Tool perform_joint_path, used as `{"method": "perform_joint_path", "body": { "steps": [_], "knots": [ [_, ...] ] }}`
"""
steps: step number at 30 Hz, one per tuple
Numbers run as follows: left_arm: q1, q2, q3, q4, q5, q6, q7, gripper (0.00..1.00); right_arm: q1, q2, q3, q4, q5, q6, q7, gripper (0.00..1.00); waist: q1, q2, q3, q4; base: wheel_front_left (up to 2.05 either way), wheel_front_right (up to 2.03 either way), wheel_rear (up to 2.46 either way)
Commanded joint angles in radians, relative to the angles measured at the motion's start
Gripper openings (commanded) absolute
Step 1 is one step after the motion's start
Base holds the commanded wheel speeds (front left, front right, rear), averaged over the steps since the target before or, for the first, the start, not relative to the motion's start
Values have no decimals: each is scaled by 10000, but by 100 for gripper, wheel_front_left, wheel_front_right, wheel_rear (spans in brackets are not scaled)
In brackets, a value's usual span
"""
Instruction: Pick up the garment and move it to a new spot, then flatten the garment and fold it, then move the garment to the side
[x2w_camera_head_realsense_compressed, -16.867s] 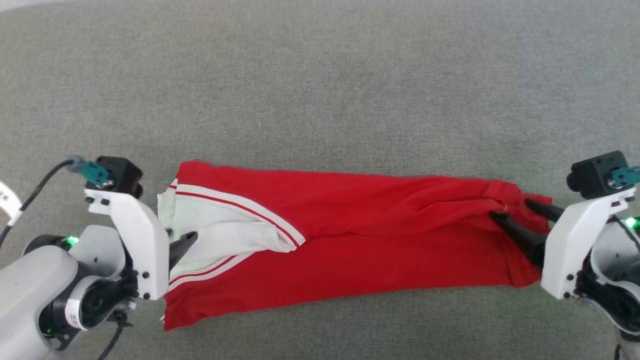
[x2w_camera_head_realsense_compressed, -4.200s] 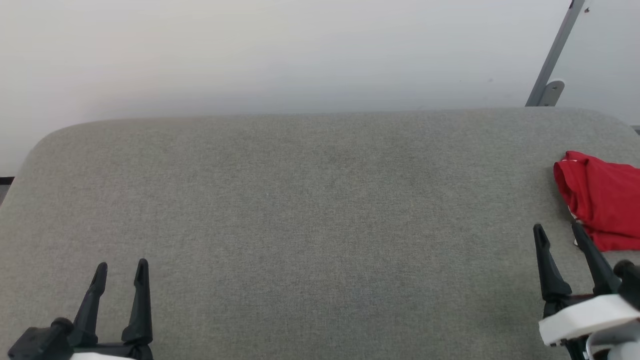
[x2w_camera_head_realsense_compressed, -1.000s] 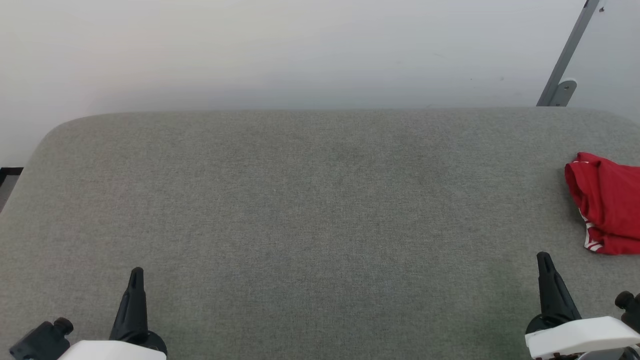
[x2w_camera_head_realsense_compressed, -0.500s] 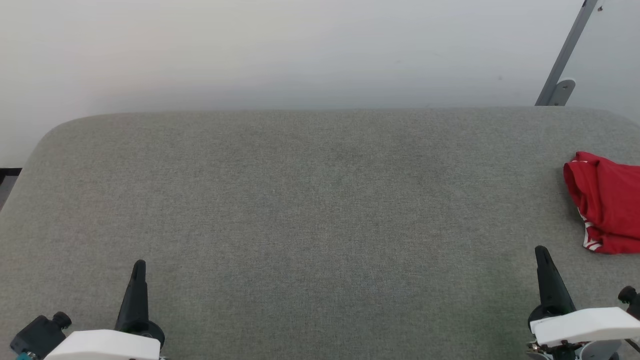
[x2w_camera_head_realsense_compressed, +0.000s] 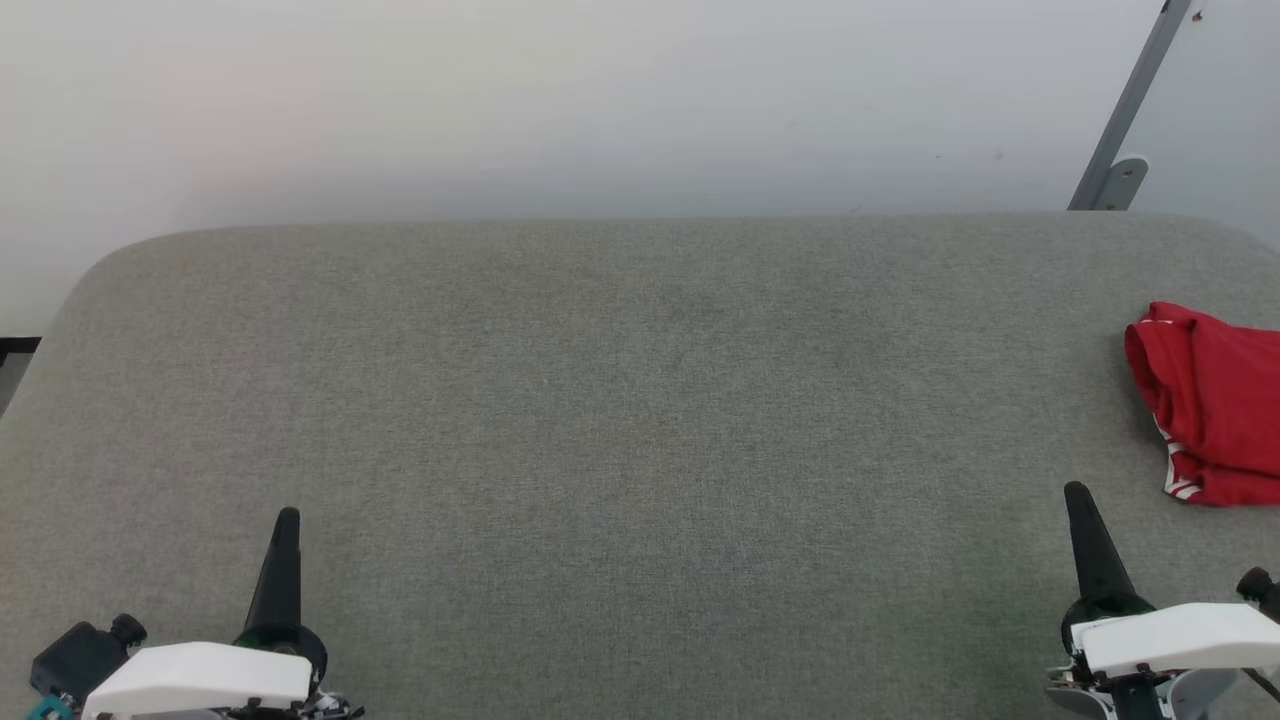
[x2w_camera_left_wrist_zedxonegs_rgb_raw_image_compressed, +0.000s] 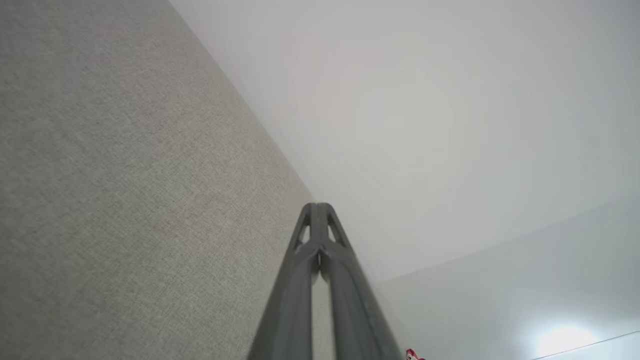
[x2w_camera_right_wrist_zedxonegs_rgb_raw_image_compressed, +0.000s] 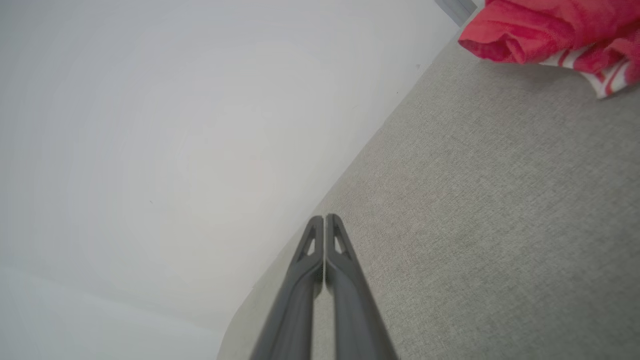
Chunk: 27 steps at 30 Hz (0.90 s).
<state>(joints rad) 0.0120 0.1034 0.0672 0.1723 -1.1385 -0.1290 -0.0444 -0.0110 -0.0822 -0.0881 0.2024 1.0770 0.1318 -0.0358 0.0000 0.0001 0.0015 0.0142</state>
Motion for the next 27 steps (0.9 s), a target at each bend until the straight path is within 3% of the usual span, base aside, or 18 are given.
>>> {"method": "perform_joint_path", "body": {
  "steps": [1,27],
  "knots": [
    [-249,33,60,-41,-305,-14,60,0,-229,2,-32,-43,273,-9,58,0,0,-1,0,-2,0,0,0],
    [-738,-194,208,313,-2377,-21,731,0,-610,146,-137,166,2630,-8,740,0,0,-1,6,-57,0,0,0]
  ]
}}
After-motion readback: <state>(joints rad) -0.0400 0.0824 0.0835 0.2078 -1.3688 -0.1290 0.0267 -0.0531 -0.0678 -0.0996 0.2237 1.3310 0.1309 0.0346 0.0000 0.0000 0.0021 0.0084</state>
